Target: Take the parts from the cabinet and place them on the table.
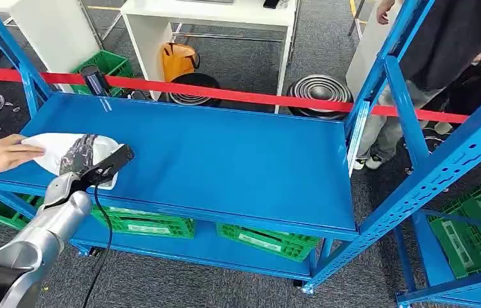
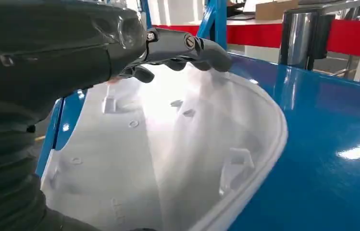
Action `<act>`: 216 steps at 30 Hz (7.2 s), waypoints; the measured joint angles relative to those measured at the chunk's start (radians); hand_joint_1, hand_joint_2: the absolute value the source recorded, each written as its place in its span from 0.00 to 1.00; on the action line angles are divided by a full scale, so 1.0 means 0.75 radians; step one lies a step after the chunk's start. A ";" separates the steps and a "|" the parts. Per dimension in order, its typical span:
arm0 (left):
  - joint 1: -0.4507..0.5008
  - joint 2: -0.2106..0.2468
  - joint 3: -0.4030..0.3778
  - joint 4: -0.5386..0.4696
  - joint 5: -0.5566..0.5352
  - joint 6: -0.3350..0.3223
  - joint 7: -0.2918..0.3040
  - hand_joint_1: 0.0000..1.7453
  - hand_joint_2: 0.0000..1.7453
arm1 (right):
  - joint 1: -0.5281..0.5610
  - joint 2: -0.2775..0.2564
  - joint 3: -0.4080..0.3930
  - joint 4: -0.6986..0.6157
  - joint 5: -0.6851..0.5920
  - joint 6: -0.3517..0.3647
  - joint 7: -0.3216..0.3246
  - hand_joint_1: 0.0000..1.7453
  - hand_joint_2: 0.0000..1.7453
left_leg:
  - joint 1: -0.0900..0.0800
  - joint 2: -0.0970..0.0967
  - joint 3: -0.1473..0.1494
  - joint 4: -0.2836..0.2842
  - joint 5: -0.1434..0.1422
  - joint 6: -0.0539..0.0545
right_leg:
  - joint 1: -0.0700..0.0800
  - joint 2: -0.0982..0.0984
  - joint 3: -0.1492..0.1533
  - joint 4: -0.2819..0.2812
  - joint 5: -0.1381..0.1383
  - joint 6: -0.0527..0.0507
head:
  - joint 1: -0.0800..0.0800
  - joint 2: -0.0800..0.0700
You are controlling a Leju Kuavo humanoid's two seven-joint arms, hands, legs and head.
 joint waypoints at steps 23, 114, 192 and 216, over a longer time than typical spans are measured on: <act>-0.001 -0.015 -0.001 -0.003 -0.003 -0.003 -0.014 0.00 1.00 | 0.015 0.000 0.000 0.000 -0.009 0.001 -0.011 0.00 0.00 | 0.000 0.000 0.000 0.000 0.000 0.000 | 0.000 0.000 0.000 0.000 0.000 0.000 | 0.000 0.000; 0.223 0.072 0.093 -0.471 0.377 0.276 -0.288 0.00 1.00 | 0.009 0.085 0.012 0.013 -0.021 -0.005 -0.034 0.00 0.00 | 0.001 0.001 -0.002 0.000 0.000 0.000 | 0.000 0.000 -0.002 0.000 0.000 0.000 | 0.000 0.000; 0.184 0.234 0.032 -0.223 0.080 0.180 -0.048 0.00 1.00 | 0.016 0.229 -0.042 0.148 -0.098 0.060 -0.068 0.00 0.00 | 0.003 0.004 -0.003 0.000 0.000 -0.001 | 0.003 0.001 -0.004 0.000 -0.001 -0.001 | 0.000 0.000; 0.168 0.253 -0.026 -0.124 -0.085 0.236 0.020 0.00 1.00 | 0.011 0.256 -0.047 0.209 -0.092 0.073 -0.080 0.00 0.00 | 0.003 0.004 -0.003 0.000 0.000 -0.001 | 0.003 0.001 -0.004 0.000 -0.001 -0.001 | 0.000 0.000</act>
